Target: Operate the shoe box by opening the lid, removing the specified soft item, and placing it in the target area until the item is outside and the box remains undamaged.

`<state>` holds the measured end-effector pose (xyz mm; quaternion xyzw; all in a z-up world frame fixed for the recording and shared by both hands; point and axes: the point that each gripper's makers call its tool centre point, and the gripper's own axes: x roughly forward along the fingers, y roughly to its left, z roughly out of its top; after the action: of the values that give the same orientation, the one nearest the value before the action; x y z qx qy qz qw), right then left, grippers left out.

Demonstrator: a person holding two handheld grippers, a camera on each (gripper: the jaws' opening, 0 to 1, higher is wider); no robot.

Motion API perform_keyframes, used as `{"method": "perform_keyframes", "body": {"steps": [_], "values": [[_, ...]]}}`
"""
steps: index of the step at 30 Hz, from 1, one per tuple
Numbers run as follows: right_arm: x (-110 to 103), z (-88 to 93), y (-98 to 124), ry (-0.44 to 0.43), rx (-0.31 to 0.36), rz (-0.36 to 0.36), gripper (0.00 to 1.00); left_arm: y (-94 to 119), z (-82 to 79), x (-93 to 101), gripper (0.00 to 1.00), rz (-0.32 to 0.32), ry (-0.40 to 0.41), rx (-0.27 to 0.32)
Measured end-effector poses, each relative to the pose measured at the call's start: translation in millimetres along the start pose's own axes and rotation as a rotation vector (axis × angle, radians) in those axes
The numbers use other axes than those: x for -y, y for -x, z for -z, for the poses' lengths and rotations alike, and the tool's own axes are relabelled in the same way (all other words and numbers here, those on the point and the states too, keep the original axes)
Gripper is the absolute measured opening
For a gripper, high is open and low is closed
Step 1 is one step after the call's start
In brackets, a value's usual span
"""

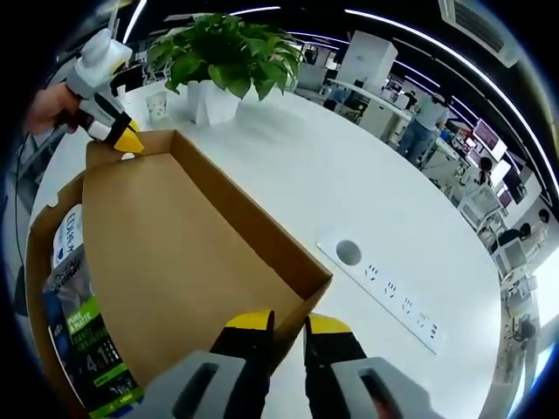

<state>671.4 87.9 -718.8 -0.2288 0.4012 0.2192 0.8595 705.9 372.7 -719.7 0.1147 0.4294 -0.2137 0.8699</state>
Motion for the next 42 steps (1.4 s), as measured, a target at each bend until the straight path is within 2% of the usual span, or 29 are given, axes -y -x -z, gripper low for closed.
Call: {"method": "perform_keyframes", "body": {"steps": [4, 14, 17, 19, 24, 29, 32, 42], "values": [[0.1, 1.1, -1.2, -0.009, -0.004, -0.006, 0.09, -1.2, 0.3, -0.3, 0.06, 0.002, 0.021, 0.001], [-1.5, 4.2, -3.1, -0.007, -0.010, -0.006, 0.09, -2.5, 2.9, 1.3, 0.08, -0.006, 0.015, -0.006], [-1.5, 4.3, -3.1, -0.011, -0.010, -0.006, 0.09, -5.8, 10.5, 6.8, 0.10, 0.000, -0.009, -0.024], [-1.2, 4.6, -3.0, -0.015, -0.009, -0.006, 0.09, -5.9, 8.5, 4.8, 0.10, -0.001, 0.010, -0.018], [-0.9, 4.4, -2.8, -0.012, -0.010, 0.000, 0.09, -3.0, 8.2, 5.9, 0.12, -0.005, -0.006, -0.020], [-0.8, 5.0, -2.1, -0.001, -0.011, 0.004, 0.11, 0.0, 5.9, 5.8, 0.15, -0.022, -0.017, 0.004], [-2.0, 7.0, -1.4, 0.023, -0.012, 0.008, 0.13, -1.0, -1.1, 2.9, 0.17, -0.036, -0.064, 0.031], [1.4, 6.3, 4.6, 0.028, 0.000, 0.021, 0.20, 4.8, -7.5, -6.0, 0.24, -0.057, -0.061, 0.076]]}}
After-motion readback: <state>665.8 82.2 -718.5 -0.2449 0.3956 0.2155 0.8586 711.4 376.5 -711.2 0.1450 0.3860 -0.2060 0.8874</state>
